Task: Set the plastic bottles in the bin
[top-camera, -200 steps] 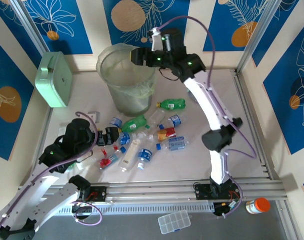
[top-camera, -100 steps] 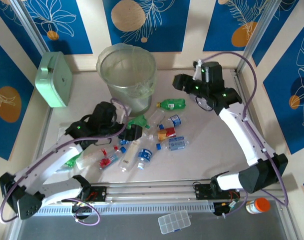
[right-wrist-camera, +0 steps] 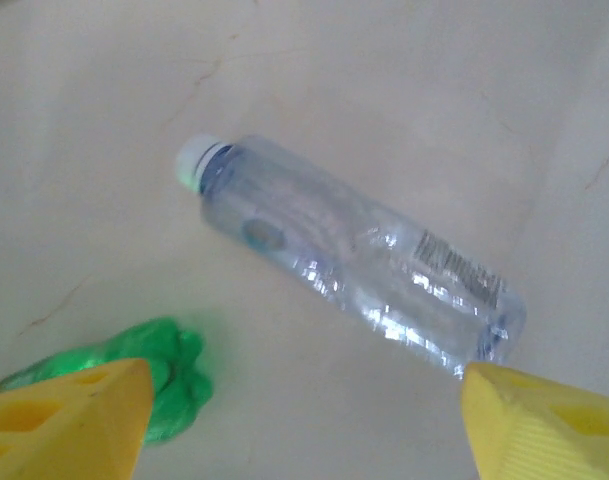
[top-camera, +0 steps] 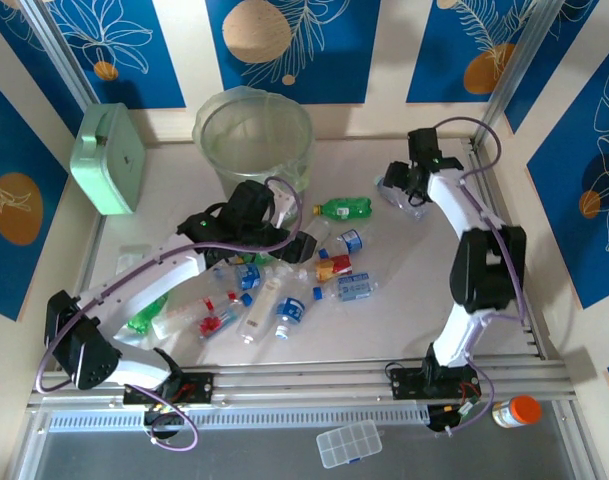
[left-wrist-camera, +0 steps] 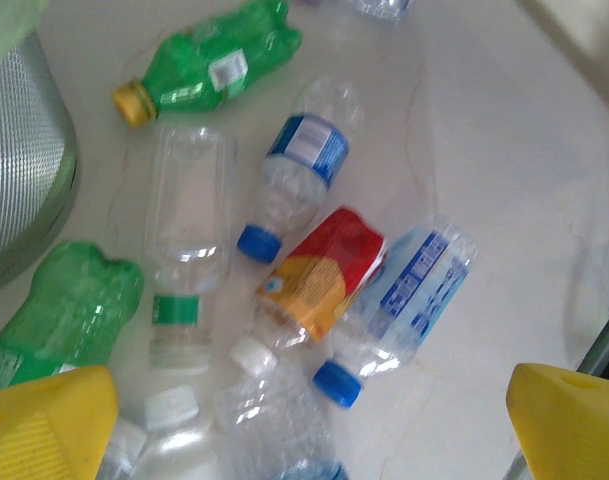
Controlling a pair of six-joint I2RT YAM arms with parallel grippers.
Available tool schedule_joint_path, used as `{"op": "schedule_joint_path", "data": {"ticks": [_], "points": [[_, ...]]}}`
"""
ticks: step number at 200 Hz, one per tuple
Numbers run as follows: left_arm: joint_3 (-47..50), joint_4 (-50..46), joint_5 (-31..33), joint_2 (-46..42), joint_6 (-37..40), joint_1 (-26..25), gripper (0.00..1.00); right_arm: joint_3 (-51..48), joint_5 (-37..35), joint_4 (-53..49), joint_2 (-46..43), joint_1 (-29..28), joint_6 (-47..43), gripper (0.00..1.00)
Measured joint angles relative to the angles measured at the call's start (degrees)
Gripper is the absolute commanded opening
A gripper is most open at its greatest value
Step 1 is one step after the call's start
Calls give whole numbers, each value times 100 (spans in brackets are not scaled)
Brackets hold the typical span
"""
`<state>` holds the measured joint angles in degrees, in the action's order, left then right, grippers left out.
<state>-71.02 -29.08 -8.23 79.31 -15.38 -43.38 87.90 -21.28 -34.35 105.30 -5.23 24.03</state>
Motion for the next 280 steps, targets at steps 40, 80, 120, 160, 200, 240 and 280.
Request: {"op": "schedule_joint_path", "data": {"ticks": [40,80,120,160,200,240,280], "points": [[315,409,-249,-197,-9,-4,99,1381,-149,-498,1191,2,-592,99],[581,555,-245,-367,48,-4,99,2098,79,-988,1884,105,-822,99],[608,551,-243,-391,48,-4,99,2293,219,-1333,2302,195,-909,99],[614,378,-179,-542,52,-4,99,2332,221,-1532,2452,260,-1019,92],[616,164,-160,-848,46,-4,99,2332,330,-1591,2494,286,-1051,82],[616,11,-155,-1034,46,-4,99,2332,367,-1631,2621,286,-1027,71],[616,-179,-74,-1224,44,-4,99,2332,374,-1655,2662,249,-990,52]]}}
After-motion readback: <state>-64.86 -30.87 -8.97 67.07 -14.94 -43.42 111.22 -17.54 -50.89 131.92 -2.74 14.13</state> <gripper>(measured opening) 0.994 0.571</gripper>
